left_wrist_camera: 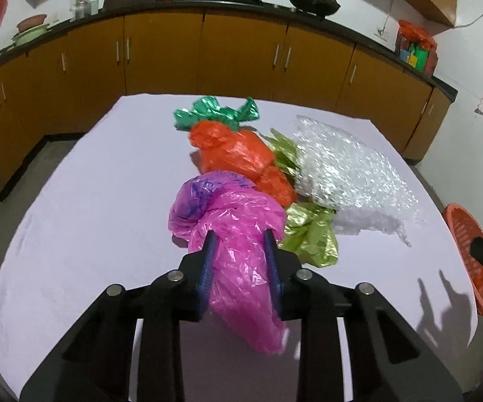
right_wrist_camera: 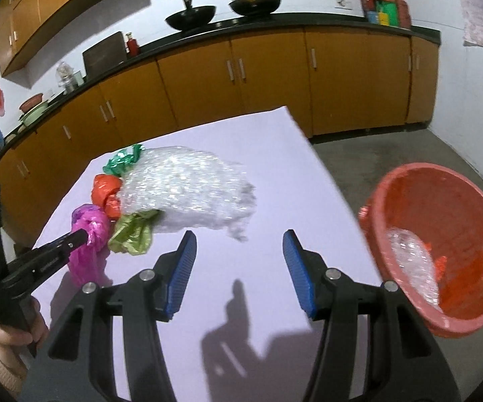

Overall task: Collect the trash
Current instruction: 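Grasp the pink bag with the left gripper while the right grasps bubble wrap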

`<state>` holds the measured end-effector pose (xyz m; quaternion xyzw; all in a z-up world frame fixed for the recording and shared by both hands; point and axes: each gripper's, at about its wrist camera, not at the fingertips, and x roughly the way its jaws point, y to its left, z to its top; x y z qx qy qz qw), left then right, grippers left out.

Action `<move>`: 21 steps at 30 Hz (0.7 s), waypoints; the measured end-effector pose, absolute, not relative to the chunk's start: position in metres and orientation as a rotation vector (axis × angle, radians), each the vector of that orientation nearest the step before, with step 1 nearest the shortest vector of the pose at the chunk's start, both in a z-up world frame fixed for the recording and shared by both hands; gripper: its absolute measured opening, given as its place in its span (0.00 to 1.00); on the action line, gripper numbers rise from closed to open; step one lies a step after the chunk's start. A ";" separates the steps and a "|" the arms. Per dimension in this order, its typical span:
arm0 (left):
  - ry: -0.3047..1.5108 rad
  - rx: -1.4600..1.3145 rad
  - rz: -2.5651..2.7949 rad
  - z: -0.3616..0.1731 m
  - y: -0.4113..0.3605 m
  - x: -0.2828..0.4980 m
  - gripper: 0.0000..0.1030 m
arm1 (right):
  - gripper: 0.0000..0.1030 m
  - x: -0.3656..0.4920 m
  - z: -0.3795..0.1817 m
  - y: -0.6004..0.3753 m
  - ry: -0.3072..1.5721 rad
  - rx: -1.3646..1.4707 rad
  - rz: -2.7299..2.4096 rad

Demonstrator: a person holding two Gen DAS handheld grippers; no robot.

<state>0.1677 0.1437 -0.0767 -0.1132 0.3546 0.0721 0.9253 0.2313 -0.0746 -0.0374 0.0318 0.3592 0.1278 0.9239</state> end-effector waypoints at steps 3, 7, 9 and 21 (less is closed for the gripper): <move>0.702 -0.246 0.177 -0.072 0.163 0.159 0.27 | 0.52 0.242 -0.041 -0.059 0.747 0.059 0.282; 0.683 -0.257 0.243 -0.068 0.193 0.155 0.27 | 0.52 0.256 -0.048 -0.038 0.755 0.031 0.288; 0.685 -0.266 0.266 -0.068 0.206 0.155 0.27 | 0.57 0.263 -0.053 -0.029 0.761 0.010 0.285; 0.696 -0.323 0.304 -0.075 0.236 0.155 0.27 | 0.78 0.304 -0.055 -0.001 0.713 0.064 0.294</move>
